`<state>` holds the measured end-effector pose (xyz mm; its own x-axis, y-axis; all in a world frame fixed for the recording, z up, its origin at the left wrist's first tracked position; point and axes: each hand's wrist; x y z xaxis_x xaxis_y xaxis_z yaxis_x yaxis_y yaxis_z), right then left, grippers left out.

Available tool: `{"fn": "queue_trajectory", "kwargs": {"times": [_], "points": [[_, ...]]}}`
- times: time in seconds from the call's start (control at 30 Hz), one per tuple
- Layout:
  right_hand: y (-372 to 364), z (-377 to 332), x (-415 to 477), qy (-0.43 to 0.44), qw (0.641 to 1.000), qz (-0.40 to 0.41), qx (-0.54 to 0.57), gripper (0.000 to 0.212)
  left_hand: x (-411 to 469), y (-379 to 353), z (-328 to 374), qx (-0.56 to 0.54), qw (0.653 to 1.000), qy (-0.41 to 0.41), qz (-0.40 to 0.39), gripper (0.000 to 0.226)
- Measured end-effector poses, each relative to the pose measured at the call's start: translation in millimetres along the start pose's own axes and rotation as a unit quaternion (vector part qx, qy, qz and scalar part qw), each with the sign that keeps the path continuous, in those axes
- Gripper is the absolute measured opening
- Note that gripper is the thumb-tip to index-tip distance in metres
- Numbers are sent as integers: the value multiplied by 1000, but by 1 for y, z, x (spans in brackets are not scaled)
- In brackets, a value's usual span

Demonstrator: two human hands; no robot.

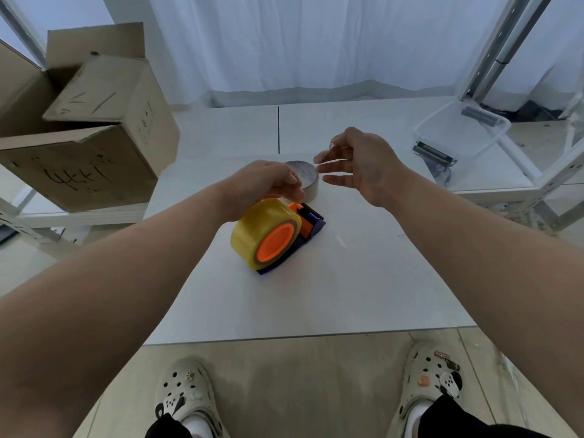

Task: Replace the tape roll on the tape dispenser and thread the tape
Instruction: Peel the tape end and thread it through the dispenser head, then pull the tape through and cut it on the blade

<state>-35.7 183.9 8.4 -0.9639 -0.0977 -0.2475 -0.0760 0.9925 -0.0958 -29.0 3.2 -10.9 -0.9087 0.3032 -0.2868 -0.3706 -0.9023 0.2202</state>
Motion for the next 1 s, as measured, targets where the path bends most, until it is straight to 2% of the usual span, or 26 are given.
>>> {"fn": "queue_trajectory", "kwargs": {"times": [0.17,0.23,0.3,0.33,0.37,0.4,0.47,0.5,0.57,0.7,0.73,0.83,0.9,1.0], "points": [[12,4,-1,2,998,-11,62,18,-2,-4,2,78,997,9,-1,9],[15,5,-1,-12,990,-9,140,31,-4,-6,2,83,996,16,4,8],[18,7,5,-37,980,27,195,47,-4,-4,2,67,998,12,8,7],[18,11,8,-53,984,57,160,46,-5,-3,1,58,998,9,6,7],[16,16,9,-75,992,81,59,37,-6,-2,0,52,999,7,4,6],[14,25,9,-100,987,83,-94,25,-6,-1,0,47,999,6,1,6],[8,41,5,-140,923,19,-358,12,-8,0,0,41,999,2,-3,5],[3,48,2,-156,889,-21,-429,15,-9,-1,1,41,999,-3,-4,4],[-8,59,-2,-154,856,-57,-490,25,-11,-2,4,43,999,-16,-1,7],[-19,74,6,-95,839,-15,-536,36,-12,0,4,49,998,-34,15,16],[-20,78,8,-87,850,-3,-519,33,-13,0,4,47,998,-40,16,13],[-22,80,10,-46,927,7,-373,31,-18,5,5,38,998,-53,16,8],[-22,76,9,-23,952,-1,-307,42,-21,10,5,35,998,-56,9,8],[-21,73,6,-22,973,-25,-230,46,-28,14,6,35,998,-56,-15,10]]}}
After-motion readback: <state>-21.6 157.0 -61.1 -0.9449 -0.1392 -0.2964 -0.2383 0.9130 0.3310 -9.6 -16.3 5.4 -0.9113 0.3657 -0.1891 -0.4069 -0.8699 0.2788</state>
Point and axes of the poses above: each hand's wrist, its own x-axis towards the middle knuckle, its own y-axis out of the back of the hand, z = x × y, and after that the axes turned 1 degree about x, right-handed
